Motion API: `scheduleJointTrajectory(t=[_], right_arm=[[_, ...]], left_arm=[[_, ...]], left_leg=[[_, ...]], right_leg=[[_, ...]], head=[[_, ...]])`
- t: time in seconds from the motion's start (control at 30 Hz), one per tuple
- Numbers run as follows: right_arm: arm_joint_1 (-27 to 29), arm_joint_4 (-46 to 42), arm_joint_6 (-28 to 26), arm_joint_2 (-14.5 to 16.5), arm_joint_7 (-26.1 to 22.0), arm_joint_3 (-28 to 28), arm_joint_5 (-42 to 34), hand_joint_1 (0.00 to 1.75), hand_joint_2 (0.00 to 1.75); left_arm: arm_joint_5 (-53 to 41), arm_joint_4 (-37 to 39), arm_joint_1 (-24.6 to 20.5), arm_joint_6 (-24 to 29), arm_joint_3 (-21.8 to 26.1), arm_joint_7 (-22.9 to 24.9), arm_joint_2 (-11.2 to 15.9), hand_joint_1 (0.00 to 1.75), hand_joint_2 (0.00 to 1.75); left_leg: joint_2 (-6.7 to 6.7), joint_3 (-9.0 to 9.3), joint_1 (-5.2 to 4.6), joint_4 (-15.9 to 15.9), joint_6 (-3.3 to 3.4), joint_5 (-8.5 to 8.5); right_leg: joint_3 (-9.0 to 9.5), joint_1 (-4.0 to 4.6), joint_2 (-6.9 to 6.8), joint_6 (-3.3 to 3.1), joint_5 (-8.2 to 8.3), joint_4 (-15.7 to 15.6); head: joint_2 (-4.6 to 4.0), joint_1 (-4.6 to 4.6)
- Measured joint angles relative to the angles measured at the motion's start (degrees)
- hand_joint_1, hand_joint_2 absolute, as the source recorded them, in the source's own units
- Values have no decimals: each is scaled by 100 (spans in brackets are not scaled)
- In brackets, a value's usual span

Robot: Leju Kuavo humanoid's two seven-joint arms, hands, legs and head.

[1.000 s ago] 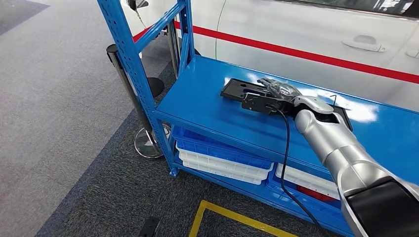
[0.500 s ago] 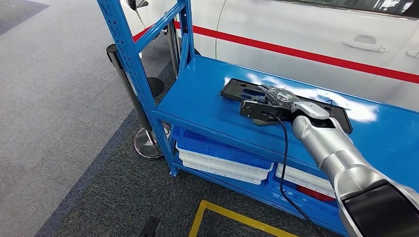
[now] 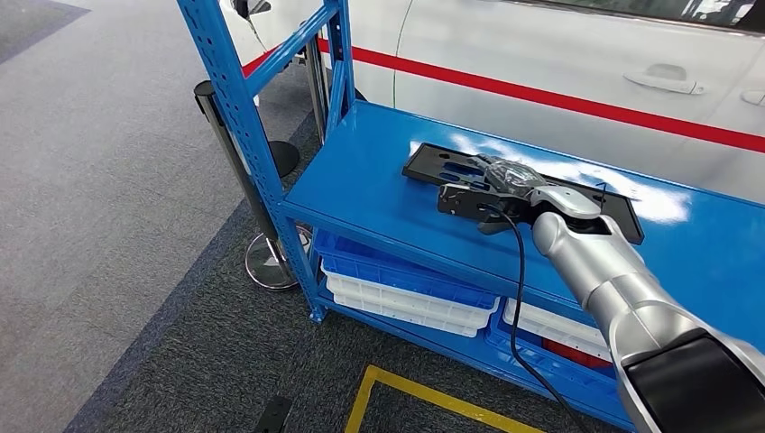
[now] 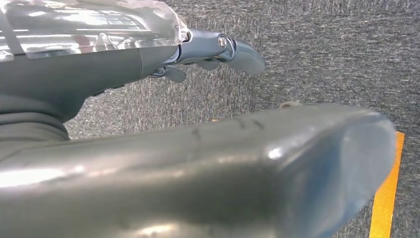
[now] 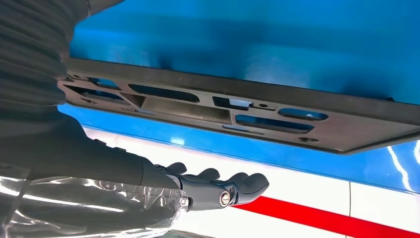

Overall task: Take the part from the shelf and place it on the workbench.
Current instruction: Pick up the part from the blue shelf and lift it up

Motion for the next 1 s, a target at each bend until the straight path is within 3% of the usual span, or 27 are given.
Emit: scheduleJointTrajectory(t=[0.3,0.33,0.43,0.47,1.0], right_arm=[[14,10,-1,0,0,0,-10,0,175],[19,15,-1,0,0,0,-11,0,175],[49,34,-2,-1,0,0,-16,0,175],[62,40,-3,-2,0,0,-17,0,175],[199,85,-36,-51,7,0,-18,0,175]], left_arm=[[16,0,6,-43,5,-4,-2,0,0],[30,0,6,-59,13,-9,-3,0,44],[145,0,9,-120,90,-50,-10,0,44],[191,0,11,-144,122,-69,-14,0,0],[365,0,4,-396,392,-152,-61,0,0]], left_leg=[[0,-1,0,0,0,0],[0,-1,0,0,0,0],[0,-1,0,0,0,0],[0,-1,0,0,0,0],[-1,-6,-6,10,9,-8]], right_leg=[[-1,0,0,0,0,0],[-1,0,0,0,0,0],[-1,0,0,0,0,0],[-2,0,0,0,0,0],[-1,-10,1,7,2,-8]], head=[[0,0],[0,0],[0,0],[0,0],[0,0]])
